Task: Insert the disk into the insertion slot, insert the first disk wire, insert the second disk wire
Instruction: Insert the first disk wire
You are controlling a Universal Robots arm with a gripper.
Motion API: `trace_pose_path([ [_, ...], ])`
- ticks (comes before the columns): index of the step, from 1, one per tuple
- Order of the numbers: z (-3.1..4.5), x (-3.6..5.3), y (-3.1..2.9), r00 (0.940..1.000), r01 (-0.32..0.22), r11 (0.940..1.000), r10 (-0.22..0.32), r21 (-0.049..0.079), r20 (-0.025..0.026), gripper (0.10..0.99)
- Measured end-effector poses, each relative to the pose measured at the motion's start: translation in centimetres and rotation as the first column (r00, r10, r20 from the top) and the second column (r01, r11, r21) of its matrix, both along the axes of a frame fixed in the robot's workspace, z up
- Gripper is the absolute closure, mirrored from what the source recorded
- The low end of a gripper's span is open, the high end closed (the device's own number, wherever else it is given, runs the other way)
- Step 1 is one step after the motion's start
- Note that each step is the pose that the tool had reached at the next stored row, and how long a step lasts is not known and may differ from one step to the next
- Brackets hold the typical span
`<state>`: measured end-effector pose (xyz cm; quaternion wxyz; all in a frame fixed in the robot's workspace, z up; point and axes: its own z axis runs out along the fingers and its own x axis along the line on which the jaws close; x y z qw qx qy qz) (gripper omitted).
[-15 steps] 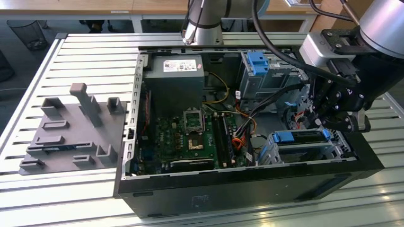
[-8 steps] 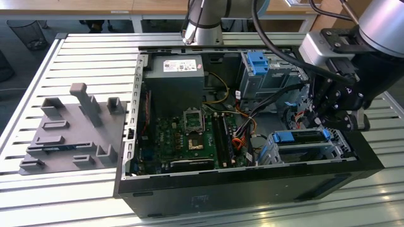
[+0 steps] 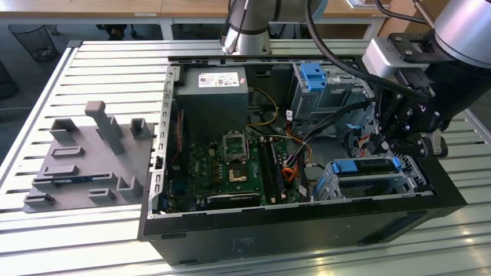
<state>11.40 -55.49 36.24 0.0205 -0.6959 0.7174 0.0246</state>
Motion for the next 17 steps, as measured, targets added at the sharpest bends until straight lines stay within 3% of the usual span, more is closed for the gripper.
trace_pose_path([
  [17,-0.05,0.84,0.82,0.9996,0.027,0.9996,-0.027,0.000,0.0000,0.980],
])
